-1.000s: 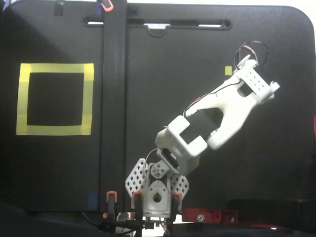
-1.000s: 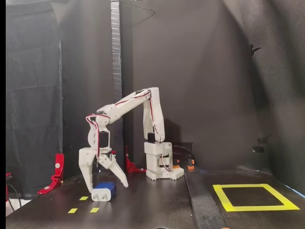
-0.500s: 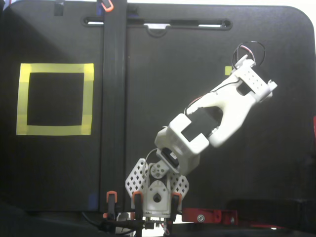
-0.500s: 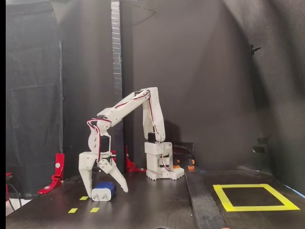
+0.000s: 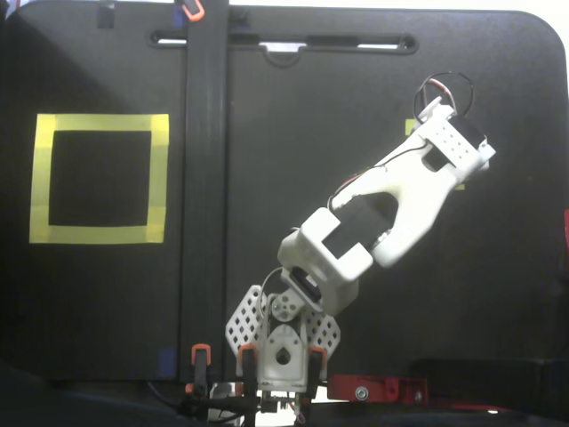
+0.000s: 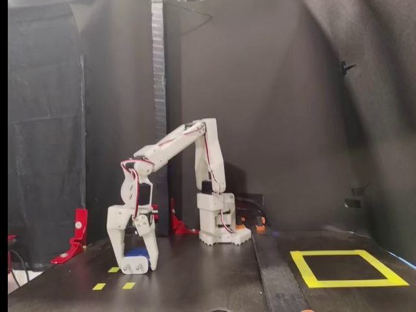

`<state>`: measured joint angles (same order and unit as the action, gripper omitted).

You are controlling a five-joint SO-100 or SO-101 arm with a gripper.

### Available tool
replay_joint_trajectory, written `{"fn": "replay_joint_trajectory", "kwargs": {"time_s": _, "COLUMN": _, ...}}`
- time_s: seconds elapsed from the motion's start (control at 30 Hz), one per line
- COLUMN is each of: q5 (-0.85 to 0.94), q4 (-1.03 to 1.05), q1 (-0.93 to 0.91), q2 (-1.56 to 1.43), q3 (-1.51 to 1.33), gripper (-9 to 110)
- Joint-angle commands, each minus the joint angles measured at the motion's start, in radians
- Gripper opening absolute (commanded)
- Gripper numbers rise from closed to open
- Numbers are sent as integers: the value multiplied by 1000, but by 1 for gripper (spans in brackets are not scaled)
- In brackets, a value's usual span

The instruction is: Grasp the block and place it in the designated area.

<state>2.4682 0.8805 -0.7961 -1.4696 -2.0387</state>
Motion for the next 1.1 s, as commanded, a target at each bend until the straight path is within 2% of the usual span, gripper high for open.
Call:
{"fn": "replay_joint_trajectory", "kwargs": {"time_s": 0.0, "q5": 5, "q4": -14, "q1": 0, "q2": -3, "q3": -5, "gripper": 19}}
{"fn": "replay_joint_trajectory", "kwargs": {"time_s": 0.5, "q5": -3, "q4": 6, "q1": 0, "q2": -26, "q3": 12, "gripper": 19}}
{"fn": "replay_joint_trajectory", "kwargs": {"time_s": 1.07, "q5": -54, "q4": 295, "q1": 34, "q2": -46, "q3": 304, "gripper": 19}}
